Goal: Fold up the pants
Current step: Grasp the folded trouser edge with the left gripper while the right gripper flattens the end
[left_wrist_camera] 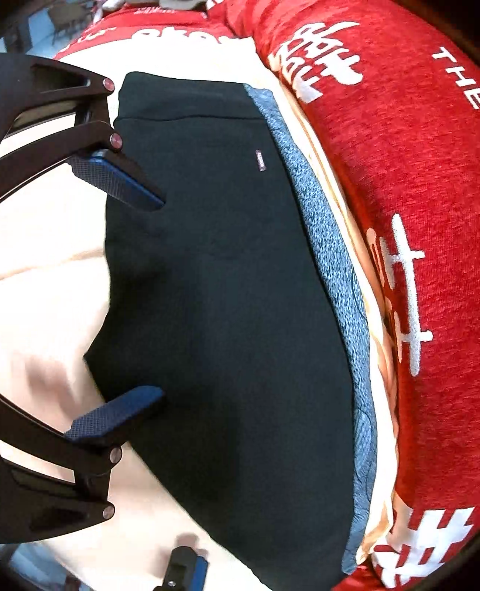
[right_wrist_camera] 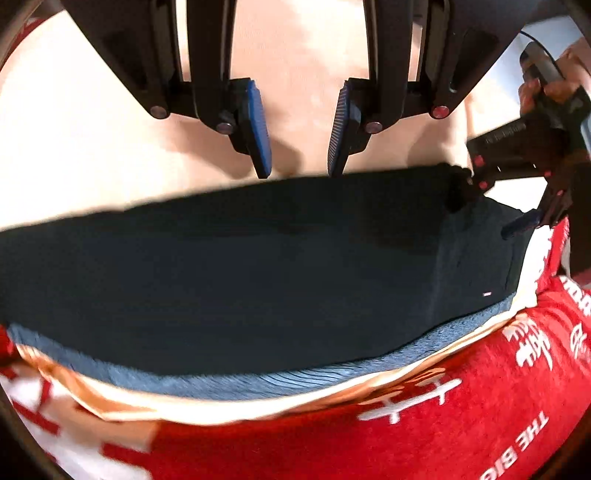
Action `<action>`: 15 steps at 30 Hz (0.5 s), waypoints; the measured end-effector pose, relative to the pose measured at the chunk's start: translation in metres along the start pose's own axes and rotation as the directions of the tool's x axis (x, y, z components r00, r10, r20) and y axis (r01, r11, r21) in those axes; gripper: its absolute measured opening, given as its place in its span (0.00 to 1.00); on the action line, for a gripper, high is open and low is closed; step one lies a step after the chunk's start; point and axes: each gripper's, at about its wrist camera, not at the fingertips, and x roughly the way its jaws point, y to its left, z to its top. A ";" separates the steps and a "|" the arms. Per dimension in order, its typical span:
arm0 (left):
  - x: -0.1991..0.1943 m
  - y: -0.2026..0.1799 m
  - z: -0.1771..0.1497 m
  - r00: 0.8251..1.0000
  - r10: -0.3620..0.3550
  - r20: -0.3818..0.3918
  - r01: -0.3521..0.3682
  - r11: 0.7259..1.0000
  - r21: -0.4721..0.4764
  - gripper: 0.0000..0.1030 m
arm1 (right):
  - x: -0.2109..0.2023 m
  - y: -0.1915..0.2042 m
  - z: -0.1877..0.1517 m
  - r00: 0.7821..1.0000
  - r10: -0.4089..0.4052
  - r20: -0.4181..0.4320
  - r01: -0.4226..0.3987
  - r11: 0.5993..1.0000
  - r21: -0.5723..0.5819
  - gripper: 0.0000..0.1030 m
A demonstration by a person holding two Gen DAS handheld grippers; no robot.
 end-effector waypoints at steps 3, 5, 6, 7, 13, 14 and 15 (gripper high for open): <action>-0.010 -0.011 0.007 1.000 -0.011 -0.005 0.011 1.000 0.007 0.94 | -0.006 -0.015 -0.011 0.999 0.045 0.010 -0.046 0.995 0.088 0.38; -0.018 -0.025 0.014 1.000 -0.023 -0.002 0.023 1.000 0.017 0.94 | -0.015 -0.030 -0.015 0.998 0.064 0.026 -0.067 0.988 0.136 0.42; -0.021 -0.031 0.014 1.000 -0.030 0.001 0.030 0.999 0.021 0.94 | -0.020 -0.037 -0.017 0.997 0.069 0.032 -0.073 0.985 0.154 0.42; -0.023 -0.036 0.017 0.999 -0.038 0.003 0.038 0.999 0.027 0.94 | -0.023 -0.043 -0.019 0.997 0.071 0.037 -0.077 0.982 0.172 0.42; -0.032 -0.099 0.038 0.997 -0.071 0.022 0.069 0.994 0.084 0.94 | -0.049 -0.101 -0.023 0.994 0.028 0.101 -0.055 0.961 0.273 0.42; -0.032 -0.109 0.043 0.997 -0.077 0.024 0.074 0.993 0.087 0.94 | -0.055 -0.118 -0.021 0.992 -0.001 0.126 -0.038 0.951 0.307 0.42; -0.031 -0.120 0.049 0.996 -0.084 0.026 0.082 0.993 0.090 0.94 | -0.058 -0.128 -0.019 0.990 -0.022 0.141 -0.026 0.943 0.333 0.42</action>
